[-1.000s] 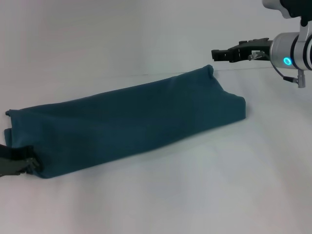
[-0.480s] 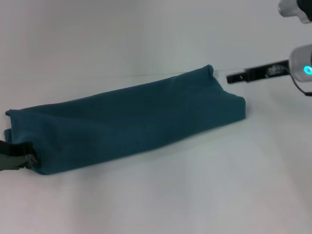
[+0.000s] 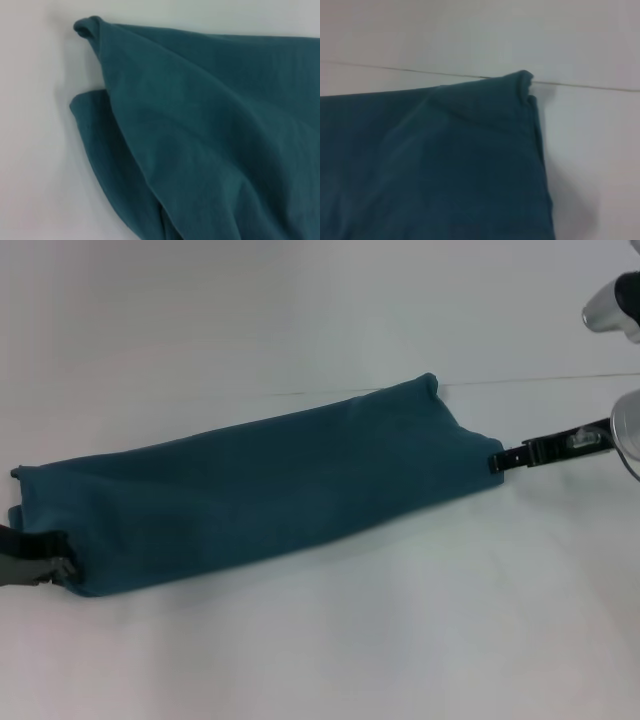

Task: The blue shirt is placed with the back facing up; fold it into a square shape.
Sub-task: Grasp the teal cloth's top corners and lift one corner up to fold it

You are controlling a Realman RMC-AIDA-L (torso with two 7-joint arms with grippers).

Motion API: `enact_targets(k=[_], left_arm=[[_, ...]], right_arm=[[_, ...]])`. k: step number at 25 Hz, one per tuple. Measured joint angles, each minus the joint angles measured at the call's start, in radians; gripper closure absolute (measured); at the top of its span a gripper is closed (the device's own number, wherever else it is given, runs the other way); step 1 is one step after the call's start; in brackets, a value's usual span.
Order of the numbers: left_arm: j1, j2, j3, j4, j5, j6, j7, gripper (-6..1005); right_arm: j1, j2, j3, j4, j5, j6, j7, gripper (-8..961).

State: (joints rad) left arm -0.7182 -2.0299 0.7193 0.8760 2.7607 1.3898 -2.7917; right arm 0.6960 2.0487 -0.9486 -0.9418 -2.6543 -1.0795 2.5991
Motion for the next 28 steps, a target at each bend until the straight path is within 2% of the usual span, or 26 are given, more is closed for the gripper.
enact_targets(k=[3, 10, 28], left_arm=[[0.000, 0.001, 0.000, 0.000, 0.001, 0.001, 0.001, 896], [0.000, -0.001, 0.000, -0.003, 0.000, 0.002, 0.003, 896], [0.000, -0.008, 0.000, -0.007, -0.007, 0.000, 0.003, 895]], right_arm=[[-0.004, 0.003, 0.002, 0.039, 0.001, 0.056, -0.016, 33], [-0.021, 0.032, 0.003, 0.066, 0.051, 0.164, -0.112, 37], [-0.012, 0.035, 0.003, 0.212, 0.147, 0.275, -0.223, 44]])
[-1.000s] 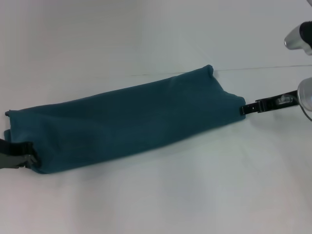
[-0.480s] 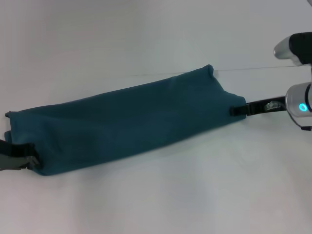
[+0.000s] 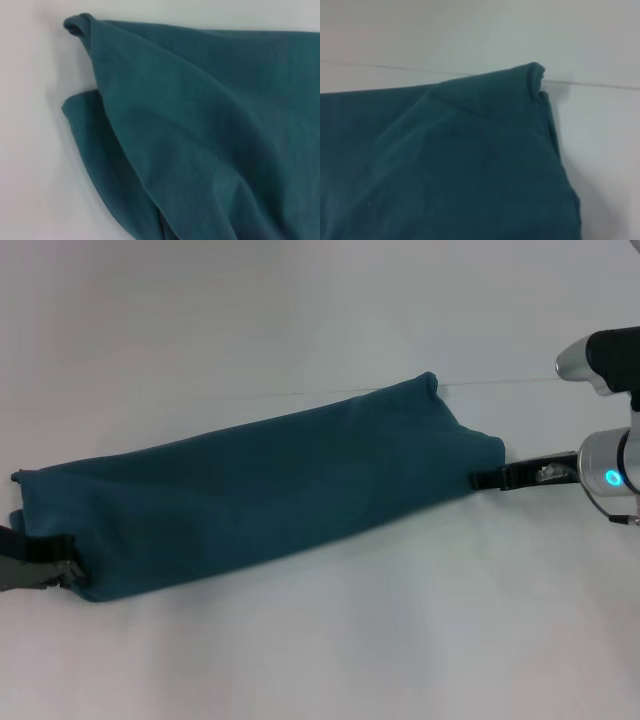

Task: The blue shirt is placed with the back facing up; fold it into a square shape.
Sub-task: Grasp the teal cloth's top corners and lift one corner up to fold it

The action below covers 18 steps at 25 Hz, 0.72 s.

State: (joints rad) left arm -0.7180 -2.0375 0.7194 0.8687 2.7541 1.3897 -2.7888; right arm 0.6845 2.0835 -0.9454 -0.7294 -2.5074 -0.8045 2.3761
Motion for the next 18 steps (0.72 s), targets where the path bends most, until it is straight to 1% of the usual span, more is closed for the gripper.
enact_targets(k=[2, 5, 9, 16, 18], left_arm=[[0.000, 0.000, 0.000, 0.002, 0.000, 0.001, 0.000, 895], [0.002, -0.002, 0.000, 0.002, -0.001, 0.002, 0.000, 895], [0.005, -0.004, 0.000, 0.000, -0.001, 0.002, 0.001, 895], [0.010, -0.005, 0.000, 0.000, 0.000, 0.004, 0.002, 895], [0.012, -0.005, 0.000, -0.001, 0.000, 0.005, 0.002, 895]], right_arm=[[-0.006, 0.000, 0.000, 0.009, 0.039, 0.019, -0.040, 45], [-0.013, 0.002, 0.000, 0.021, 0.073, 0.042, -0.095, 243], [-0.013, 0.003, -0.004, 0.034, 0.078, 0.069, -0.119, 413], [-0.014, 0.003, -0.004, 0.025, 0.079, 0.073, -0.134, 706], [-0.016, 0.003, -0.001, 0.019, 0.079, 0.066, -0.134, 735]])
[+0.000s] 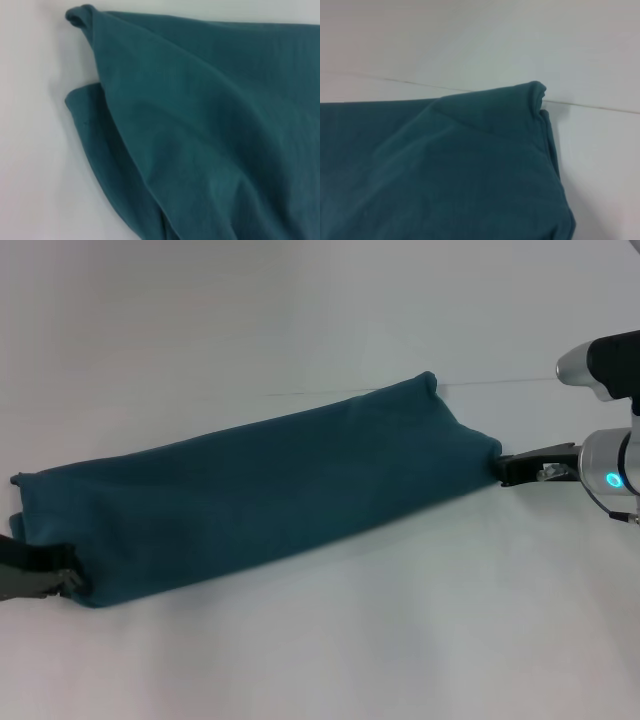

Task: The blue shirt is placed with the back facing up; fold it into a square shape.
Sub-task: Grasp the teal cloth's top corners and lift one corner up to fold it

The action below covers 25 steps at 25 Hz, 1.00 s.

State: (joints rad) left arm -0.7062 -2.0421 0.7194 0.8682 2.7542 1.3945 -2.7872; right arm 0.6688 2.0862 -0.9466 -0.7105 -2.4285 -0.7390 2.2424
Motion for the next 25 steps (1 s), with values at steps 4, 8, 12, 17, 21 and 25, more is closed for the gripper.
enact_targets(k=[4, 8, 12, 17, 21, 25], left_arm=[[0.005, 0.000, 0.000, -0.001, 0.000, 0.000, 0.000, 895], [0.006, 0.000, 0.000, -0.001, 0.000, 0.000, 0.001, 895], [0.008, 0.000, 0.000, -0.001, 0.001, -0.001, 0.001, 895], [0.008, 0.000, 0.000, -0.003, 0.000, -0.002, 0.002, 895], [0.008, -0.001, 0.000, -0.003, 0.000, -0.002, 0.002, 895], [0.008, -0.001, 0.000, -0.003, 0.001, -0.002, 0.002, 895]], right_arm=[[-0.001, -0.001, 0.000, -0.002, -0.004, -0.005, 0.001, 794], [-0.001, -0.003, 0.000, -0.004, -0.005, -0.003, 0.003, 853], [-0.002, -0.006, 0.000, -0.012, -0.005, -0.004, 0.003, 756], [-0.001, -0.007, -0.006, -0.014, -0.006, 0.010, -0.012, 455], [0.006, -0.005, -0.007, -0.002, -0.007, 0.032, -0.031, 344], [0.014, -0.002, -0.008, 0.019, -0.008, 0.058, -0.042, 333]])
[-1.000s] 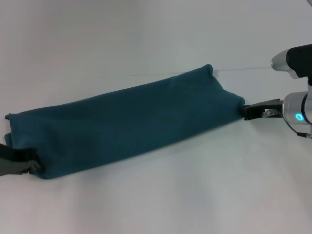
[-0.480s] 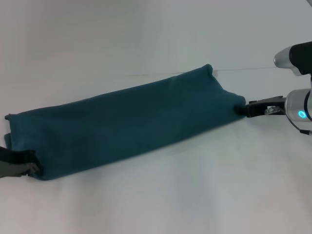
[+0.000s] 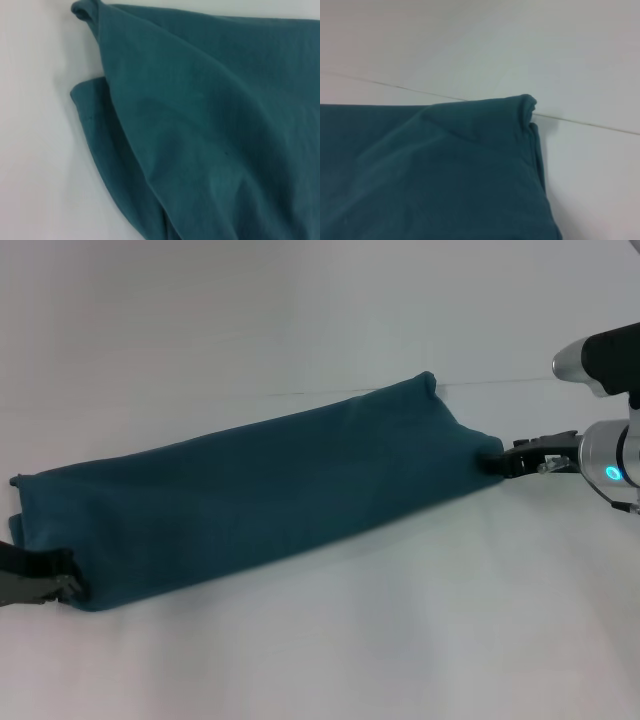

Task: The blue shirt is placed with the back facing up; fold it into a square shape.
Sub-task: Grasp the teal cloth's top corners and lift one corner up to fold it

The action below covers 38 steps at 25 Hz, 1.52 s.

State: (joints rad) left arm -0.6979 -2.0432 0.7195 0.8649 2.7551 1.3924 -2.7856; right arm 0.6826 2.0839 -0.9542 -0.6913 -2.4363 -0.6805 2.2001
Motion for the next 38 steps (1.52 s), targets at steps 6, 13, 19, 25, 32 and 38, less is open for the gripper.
enact_targets(k=[6, 13, 19, 25, 32, 38], left_arm=[[-0.002, 0.000, 0.000, 0.000, -0.001, -0.002, 0.000, 896], [-0.003, 0.000, 0.000, 0.000, -0.002, -0.005, 0.004, 896], [0.000, 0.000, 0.000, -0.001, -0.002, -0.006, 0.007, 896], [0.002, -0.001, 0.000, -0.001, 0.000, -0.011, 0.012, 895], [0.005, 0.010, -0.010, 0.004, 0.007, 0.039, 0.038, 895], [0.021, 0.021, -0.011, 0.027, 0.010, 0.129, 0.066, 895]], right_arm=[[0.015, -0.003, 0.002, 0.072, 0.003, 0.068, -0.043, 366], [0.019, 0.002, 0.001, 0.102, 0.051, 0.112, -0.126, 405], [0.025, 0.002, -0.001, 0.110, 0.080, 0.116, -0.166, 660], [0.028, 0.002, -0.001, 0.102, 0.079, 0.089, -0.166, 888], [-0.014, -0.011, 0.001, -0.041, 0.056, -0.136, -0.088, 933], [-0.059, -0.001, 0.002, -0.265, -0.121, -0.363, 0.081, 933]])
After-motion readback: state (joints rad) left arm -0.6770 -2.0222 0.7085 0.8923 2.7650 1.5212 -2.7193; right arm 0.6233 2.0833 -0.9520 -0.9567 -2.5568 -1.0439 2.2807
